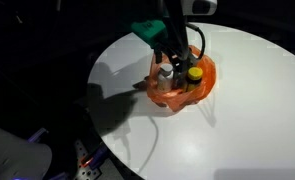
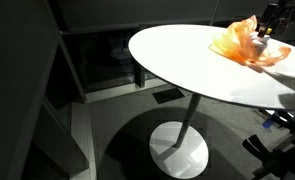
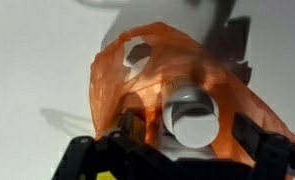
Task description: Remove the white and orange bottle from the plastic bag and put it on the table
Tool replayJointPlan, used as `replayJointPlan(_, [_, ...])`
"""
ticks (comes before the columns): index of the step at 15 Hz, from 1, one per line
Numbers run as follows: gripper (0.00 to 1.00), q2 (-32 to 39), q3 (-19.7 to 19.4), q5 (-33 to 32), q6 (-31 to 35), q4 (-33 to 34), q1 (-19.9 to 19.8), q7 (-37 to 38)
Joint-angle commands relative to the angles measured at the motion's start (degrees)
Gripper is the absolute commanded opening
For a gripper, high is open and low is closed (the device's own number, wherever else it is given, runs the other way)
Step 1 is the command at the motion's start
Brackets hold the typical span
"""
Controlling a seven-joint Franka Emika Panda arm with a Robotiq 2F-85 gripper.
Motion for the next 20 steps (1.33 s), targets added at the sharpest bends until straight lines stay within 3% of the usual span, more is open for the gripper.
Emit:
replayJointPlan(1, [0.75,2.1,0.7,-0.2,-0.5,2.8,0.3,-0.9])
replayJointPlan(2, [0.74,2.2,0.9,-0.4,-0.7,3.0,0.5,-0.7])
replayJointPlan(9, [0.19,-0.7,1.6,-2.0,-2.7,1.9,1.1,1.5])
replayJointPlan(15, [0.19,-7.8,3.4,-3.7,-7.1,0.5,2.3,5.9])
replayJointPlan(20, [0.19,-11.5,6.0,-2.5,-8.5,-0.1,4.3,4.7])
